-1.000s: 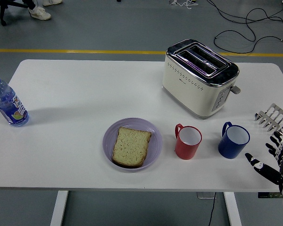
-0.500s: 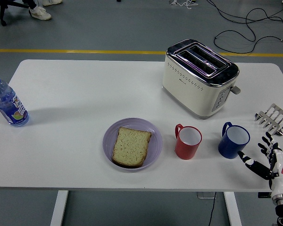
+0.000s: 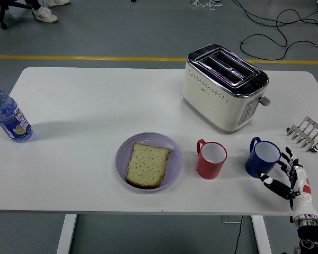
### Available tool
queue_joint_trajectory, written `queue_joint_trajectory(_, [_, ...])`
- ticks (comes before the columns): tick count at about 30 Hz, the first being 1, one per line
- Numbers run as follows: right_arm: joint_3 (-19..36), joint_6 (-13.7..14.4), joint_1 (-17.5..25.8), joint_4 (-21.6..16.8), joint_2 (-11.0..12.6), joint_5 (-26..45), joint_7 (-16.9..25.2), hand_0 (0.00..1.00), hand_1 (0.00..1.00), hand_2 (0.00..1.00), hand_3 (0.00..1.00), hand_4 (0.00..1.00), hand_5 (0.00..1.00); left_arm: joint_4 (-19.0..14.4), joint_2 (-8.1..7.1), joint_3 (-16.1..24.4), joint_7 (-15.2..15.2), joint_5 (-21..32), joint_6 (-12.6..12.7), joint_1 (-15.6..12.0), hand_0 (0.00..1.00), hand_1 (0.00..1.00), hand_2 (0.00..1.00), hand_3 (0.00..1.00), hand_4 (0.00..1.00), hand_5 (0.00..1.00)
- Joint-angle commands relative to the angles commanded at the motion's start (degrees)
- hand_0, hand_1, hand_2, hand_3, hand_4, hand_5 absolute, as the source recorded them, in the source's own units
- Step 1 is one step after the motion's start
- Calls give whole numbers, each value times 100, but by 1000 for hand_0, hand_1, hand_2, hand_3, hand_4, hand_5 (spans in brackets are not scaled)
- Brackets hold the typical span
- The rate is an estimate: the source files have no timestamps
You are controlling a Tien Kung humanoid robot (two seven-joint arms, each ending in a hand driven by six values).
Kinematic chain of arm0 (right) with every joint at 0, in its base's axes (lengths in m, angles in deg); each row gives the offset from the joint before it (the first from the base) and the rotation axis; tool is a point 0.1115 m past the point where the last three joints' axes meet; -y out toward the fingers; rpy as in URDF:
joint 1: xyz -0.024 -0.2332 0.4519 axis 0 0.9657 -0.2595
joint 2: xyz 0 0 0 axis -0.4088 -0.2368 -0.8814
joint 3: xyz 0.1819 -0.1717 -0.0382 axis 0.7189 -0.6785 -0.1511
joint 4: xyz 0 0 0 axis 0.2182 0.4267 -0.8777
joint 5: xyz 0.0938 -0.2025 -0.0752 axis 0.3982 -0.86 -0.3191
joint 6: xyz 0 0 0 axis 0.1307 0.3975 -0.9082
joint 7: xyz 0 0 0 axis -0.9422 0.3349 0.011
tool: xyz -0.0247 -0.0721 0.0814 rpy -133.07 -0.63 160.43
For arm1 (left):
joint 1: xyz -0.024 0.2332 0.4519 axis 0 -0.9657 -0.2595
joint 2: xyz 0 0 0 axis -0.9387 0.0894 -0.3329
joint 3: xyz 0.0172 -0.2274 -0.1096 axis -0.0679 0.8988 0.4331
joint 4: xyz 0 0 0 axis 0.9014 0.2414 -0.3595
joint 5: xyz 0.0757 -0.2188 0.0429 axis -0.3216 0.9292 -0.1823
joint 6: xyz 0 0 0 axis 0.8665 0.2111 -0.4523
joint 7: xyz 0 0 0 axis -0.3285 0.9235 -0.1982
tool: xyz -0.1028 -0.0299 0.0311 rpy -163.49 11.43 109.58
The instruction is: Pick up the cup,pour liquid into bread,place the cup on the desk
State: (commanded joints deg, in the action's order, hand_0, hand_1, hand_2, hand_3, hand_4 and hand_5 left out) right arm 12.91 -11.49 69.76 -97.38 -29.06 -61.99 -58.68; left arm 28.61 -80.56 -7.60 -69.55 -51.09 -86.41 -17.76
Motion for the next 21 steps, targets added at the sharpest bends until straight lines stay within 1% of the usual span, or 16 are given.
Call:
queue_joint_trajectory(10, [-101,66,-351,391,-93,215,99,921,851,926,998,966,90,0,18,8,5,-9,3,11,659,702,723,621,373,930])
queue_joint_trajectory(21, [-265,88,-504,601,-150,430,193,921,851,925,998,966,89,0,30,-42,3,46,5,25,658,702,723,622,371,928])
